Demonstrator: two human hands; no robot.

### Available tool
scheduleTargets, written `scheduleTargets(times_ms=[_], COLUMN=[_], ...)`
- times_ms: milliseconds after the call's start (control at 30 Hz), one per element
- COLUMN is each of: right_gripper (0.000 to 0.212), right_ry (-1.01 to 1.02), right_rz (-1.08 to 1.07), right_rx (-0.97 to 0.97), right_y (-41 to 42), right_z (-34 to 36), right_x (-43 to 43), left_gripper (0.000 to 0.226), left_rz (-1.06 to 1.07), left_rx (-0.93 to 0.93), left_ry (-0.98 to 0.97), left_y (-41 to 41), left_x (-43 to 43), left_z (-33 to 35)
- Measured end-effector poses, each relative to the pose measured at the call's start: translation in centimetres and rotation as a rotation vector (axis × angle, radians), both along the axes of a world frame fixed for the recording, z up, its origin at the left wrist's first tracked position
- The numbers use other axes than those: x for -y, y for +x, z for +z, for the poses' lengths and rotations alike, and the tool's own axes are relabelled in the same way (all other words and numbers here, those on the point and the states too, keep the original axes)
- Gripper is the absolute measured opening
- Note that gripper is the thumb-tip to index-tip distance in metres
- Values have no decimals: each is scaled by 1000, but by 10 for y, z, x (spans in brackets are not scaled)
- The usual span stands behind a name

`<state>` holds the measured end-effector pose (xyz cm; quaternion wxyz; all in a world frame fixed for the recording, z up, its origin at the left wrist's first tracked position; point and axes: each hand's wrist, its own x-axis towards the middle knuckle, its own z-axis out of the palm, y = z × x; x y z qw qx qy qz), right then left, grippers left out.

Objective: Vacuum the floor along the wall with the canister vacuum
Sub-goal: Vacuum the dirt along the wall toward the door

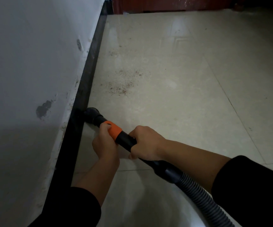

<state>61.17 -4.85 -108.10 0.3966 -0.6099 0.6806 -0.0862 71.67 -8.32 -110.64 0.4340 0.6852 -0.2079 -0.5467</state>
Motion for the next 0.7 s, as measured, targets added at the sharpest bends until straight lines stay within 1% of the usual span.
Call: scheduleTargets(times_ms=[400, 533, 600, 700], right_gripper=[21, 24, 20, 20], right_ry=[40, 54, 60, 68], right_rz=[40, 24, 16, 14], right_rx=[-35, -60, -74, -93], right_y=[-9, -20, -25, -33], right_z=[9, 12, 15, 19], right_x=[-17, -27, -33, -38], left_gripper=[18, 13, 11, 10], left_rz=[-24, -51, -69, -87], left_rx=[-1, -38, -58, -94], left_ry=[-8, -16, -14, 0], left_y=[-3, -13, -19, -26], left_x=[-20, -30, -34, -37], left_z=[-2, 3, 5, 5])
